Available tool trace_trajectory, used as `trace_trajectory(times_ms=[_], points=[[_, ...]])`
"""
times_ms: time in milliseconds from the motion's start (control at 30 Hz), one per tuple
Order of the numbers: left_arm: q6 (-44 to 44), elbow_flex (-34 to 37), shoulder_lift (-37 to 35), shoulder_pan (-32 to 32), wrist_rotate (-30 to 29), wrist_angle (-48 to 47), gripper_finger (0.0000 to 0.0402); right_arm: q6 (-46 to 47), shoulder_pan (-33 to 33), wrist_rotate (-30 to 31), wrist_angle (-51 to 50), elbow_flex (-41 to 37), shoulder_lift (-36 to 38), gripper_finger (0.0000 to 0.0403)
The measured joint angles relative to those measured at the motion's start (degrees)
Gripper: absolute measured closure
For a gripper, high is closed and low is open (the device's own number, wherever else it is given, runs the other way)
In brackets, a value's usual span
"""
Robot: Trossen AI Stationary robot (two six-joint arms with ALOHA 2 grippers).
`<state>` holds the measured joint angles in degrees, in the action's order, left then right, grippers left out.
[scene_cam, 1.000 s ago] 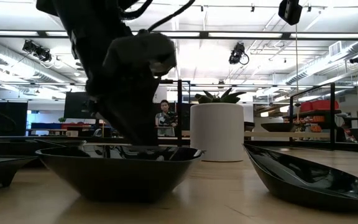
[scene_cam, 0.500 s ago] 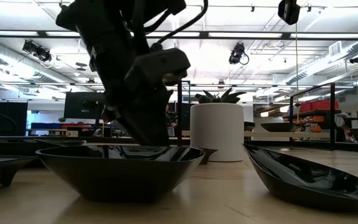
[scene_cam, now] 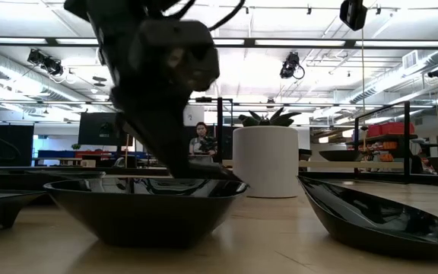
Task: Pick & Place Mini shaped plates
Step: Stack the square plate on top of the square plate on the shelf
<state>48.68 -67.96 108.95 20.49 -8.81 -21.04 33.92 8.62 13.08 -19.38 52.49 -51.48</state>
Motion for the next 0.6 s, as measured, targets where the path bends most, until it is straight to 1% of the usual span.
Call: trace_trajectory(times_ms=[167, 333, 467, 600], points=[[0.11, 0.04, -3.8, -0.23, 2.97, -7.04, 0.0396, -1.57, 0.0, -0.09, 0.06, 0.0, 0.0, 0.0396], [0.05, 0.04, -10.04, -1.45, 5.08, -11.26, 0.0389, -0.63, -0.02, -1.7, 2.81, 0.0, 0.0, 0.0396], [-0.32, -0.02, -15.25, -3.3, 4.97, -10.57, 0.0392, 0.38, -0.52, -1.76, 3.93, 0.0, -0.16, 0.0396], [0.37, -0.09, -19.44, -5.99, 1.46, -6.69, 0.0396, 2.84, -2.19, -2.1, 3.97, 0.3, -1.48, 0.0378]])
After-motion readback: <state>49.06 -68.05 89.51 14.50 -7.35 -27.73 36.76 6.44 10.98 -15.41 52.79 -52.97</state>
